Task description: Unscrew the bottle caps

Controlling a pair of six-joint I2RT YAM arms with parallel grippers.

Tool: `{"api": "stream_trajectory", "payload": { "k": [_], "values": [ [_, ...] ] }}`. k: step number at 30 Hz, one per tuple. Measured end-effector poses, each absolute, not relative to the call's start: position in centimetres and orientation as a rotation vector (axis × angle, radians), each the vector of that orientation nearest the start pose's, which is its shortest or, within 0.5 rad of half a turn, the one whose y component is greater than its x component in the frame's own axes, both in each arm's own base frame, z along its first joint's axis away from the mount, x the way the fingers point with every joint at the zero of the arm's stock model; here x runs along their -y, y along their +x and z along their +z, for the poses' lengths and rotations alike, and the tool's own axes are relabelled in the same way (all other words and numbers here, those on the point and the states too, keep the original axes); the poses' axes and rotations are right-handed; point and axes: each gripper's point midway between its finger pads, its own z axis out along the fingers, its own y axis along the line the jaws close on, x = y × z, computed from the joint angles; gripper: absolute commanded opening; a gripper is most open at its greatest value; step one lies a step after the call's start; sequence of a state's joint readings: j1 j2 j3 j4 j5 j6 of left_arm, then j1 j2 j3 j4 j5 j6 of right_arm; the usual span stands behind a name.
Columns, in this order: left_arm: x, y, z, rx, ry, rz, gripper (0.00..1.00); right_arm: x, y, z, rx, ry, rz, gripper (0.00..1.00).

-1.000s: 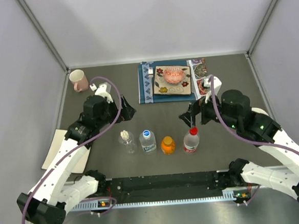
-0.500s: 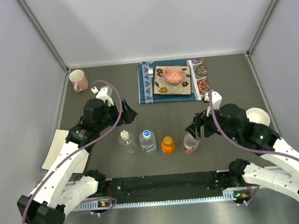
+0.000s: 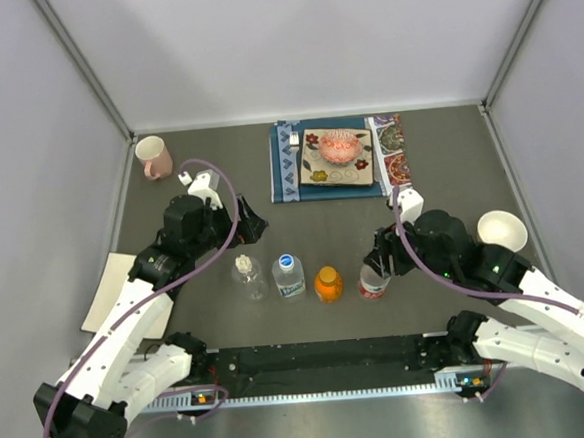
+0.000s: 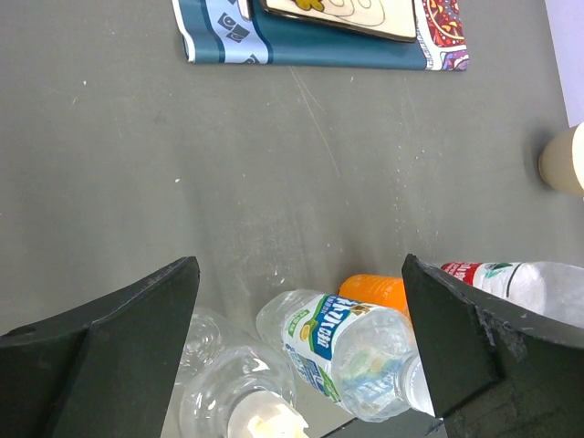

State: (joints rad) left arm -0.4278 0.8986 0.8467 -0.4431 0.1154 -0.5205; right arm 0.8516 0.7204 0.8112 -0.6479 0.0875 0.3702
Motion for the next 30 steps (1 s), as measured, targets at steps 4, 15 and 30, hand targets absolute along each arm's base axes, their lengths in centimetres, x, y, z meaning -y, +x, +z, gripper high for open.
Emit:
{"api": "stream_trajectory", "payload": {
  "k": [4, 15, 30],
  "values": [
    [16.3, 25.9, 21.9, -2.137, -0.025, -0.692, 0.99, -18.9, 16.8, 20.6, -2.13, -0.462, 0.611, 0.4],
    [16.2, 25.9, 21.9, -2.133, -0.026, -0.689, 0.99, -18.5, 17.3, 21.1, -2.11, -0.444, 0.581, 0.21],
    [18.2, 29.4, 34.2, -1.776, 0.078, -0.775, 0.99, -19.2, 20.5, 41.2, -1.789, -0.35, 0.609, 0.0]
  ]
}}
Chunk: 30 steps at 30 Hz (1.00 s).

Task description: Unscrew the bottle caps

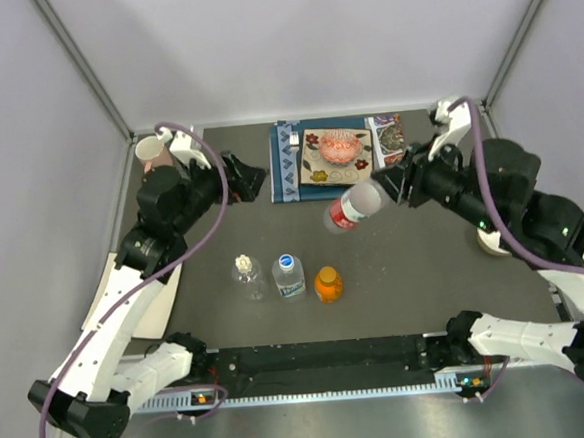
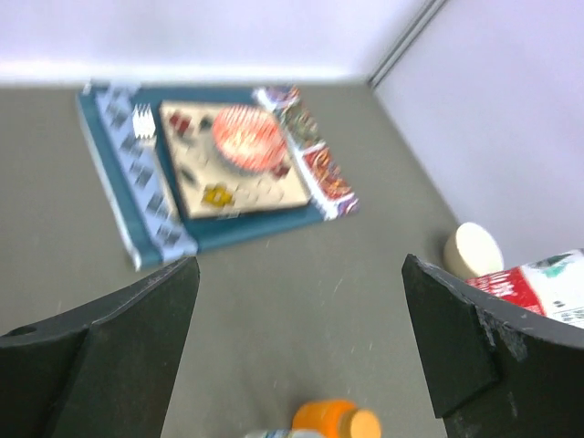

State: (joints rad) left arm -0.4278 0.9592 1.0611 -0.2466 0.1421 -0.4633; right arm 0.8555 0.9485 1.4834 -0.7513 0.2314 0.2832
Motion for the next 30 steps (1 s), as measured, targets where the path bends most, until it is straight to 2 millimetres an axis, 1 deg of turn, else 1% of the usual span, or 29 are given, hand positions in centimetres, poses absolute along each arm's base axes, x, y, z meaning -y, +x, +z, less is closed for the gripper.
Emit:
{"api": "stream_trajectory", "payload": {
  "k": [2, 4, 6, 8, 10, 12, 14, 16, 17, 20, 22, 25, 27, 30],
  "values": [
    [19.0, 29.8, 36.9, -1.704, 0.124, -0.817, 0.99, -19.5, 21.1, 43.3, -1.763, -0.327, 0.625, 0.0],
    [20.2, 30.1, 39.7, -1.623, 0.191, -0.895, 0.99, -20.7, 21.6, 44.2, -1.767, -0.326, 0.683, 0.0],
    [21.9, 30.0, 41.6, -1.551, 0.287, -1.03, 0.99, -21.9, 22.5, 43.6, -1.806, -0.325, 0.741, 0.0],
    [23.2, 30.0, 42.5, -1.505, 0.339, -1.19, 0.98, -23.0, 23.3, 42.4, -1.855, -0.333, 0.809, 0.0],
    [24.5, 30.0, 42.5, -1.468, 0.397, -1.346, 0.98, -24.0, 24.1, 40.5, -1.91, -0.333, 0.883, 0.0],
    [25.6, 29.7, 41.4, -1.456, 0.446, -1.498, 0.99, -24.2, 24.6, 39.0, -1.957, -0.322, 0.953, 0.0],
    [26.3, 28.9, 39.5, -1.482, 0.489, -1.619, 0.99, -24.4, 24.4, 38.6, -1.974, -0.321, 1.033, 0.0],
    [26.8, 27.7, 37.7, -1.527, 0.526, -1.692, 0.98, -24.8, 24.1, 39.2, -1.956, -0.334, 1.107, 0.0],
    [27.0, 27.1, 37.3, -1.536, 0.558, -1.705, 0.98, -25.1, 23.9, 39.7, -1.939, -0.349, 1.143, 0.0],
    [27.6, 25.5, 37.2, -1.533, 0.652, -1.677, 0.98, -25.8, 23.1, 41.1, -1.886, -0.396, 1.224, 0.0],
    [28.2, 24.2, 37.7, -1.521, 0.723, -1.633, 0.98, -26.2, 22.8, 41.7, -1.861, -0.417, 1.26, 0.0],
    [28.4, 22.1, 39.1, -1.465, 0.819, -1.577, 0.98, -26.5, 22.7, 42.0, -1.848, -0.439, 1.287, 0.0],
    [28.3, 21.5, 39.6, -1.438, 0.854, -1.548, 0.98, -26.9, 23.0, 42.1, -1.848, -0.443, 1.297, 0.0],
    [28.2, 21.3, 39.4, -1.434, 0.873, -1.525, 0.98, -27.3, 23.6, 42.1, -1.853, -0.448, 1.304, 0.0]
  ]
}}
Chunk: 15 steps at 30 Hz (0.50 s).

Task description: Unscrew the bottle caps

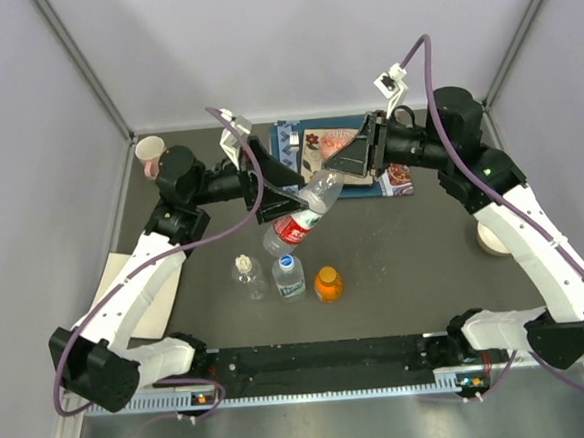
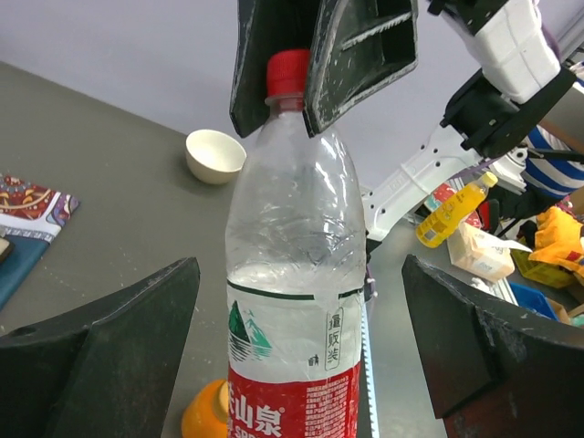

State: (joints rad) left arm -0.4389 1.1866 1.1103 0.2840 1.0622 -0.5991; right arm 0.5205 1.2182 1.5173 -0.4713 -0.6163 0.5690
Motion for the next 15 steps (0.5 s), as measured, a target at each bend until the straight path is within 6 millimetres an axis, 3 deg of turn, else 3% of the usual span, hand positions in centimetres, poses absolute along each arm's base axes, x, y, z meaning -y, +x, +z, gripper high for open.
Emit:
{"api": "stream_trajectory", "payload": {
  "k": [5, 15],
  "values": [
    [28.6, 21.1, 38.3, -1.472, 0.891, -1.519, 0.98, -27.8, 24.2, 42.3, -1.849, -0.455, 1.31, 0.0],
    [28.8, 21.0, 37.2, -1.502, 0.909, -1.501, 0.98, -27.6, 23.5, 44.9, -1.771, -0.495, 1.318, 0.0]
  ]
}}
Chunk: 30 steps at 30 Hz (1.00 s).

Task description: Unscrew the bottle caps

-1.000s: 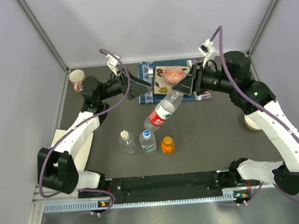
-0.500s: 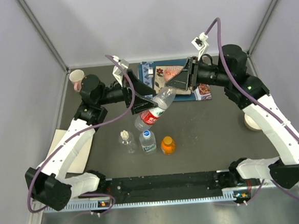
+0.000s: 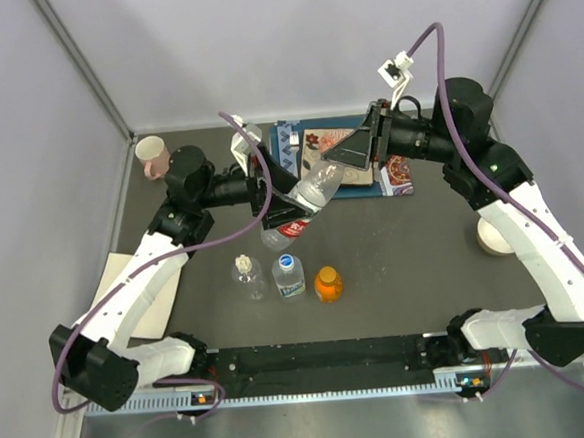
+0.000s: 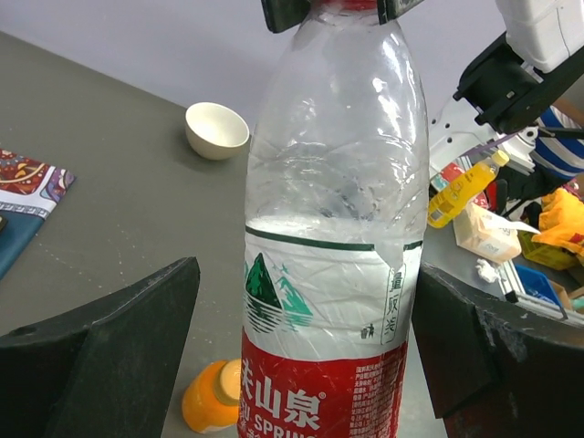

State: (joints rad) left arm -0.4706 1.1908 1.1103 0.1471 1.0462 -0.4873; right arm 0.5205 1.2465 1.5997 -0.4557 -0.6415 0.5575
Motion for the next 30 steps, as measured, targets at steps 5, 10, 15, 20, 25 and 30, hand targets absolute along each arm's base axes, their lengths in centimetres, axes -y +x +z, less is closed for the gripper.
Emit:
{"api": "stream_trajectory", "payload": {
  "k": [5, 10, 15, 20, 25, 30],
  "values": [
    [29.8, 20.6, 36.4, -1.514, 0.94, -1.526, 0.98, -27.6, 23.6, 44.8, -1.769, -0.503, 1.312, 0.0],
    [30.7, 19.9, 35.5, -1.539, 0.979, -1.541, 0.99, -27.6, 23.7, 44.8, -1.766, -0.504, 1.305, 0.0],
    [31.2, 19.6, 35.2, -1.543, 0.994, -1.536, 0.99, -27.6, 23.7, 44.9, -1.759, -0.5, 1.301, 0.0],
    [31.3, 19.6, 35.1, -1.53, 0.991, -1.531, 0.89, -27.3, 23.5, 44.9, -1.727, -0.483, 1.302, 0.0],
    [31.3, 19.3, 35.0, -1.518, 0.987, -1.539, 0.67, -26.9, 23.3, 44.5, -1.71, -0.459, 1.292, 0.0],
    [31.2, 19.2, 34.8, -1.518, 0.981, -1.537, 0.59, -26.9, 23.4, 44.2, -1.701, -0.448, 1.298, 0.0]
  ]
}}
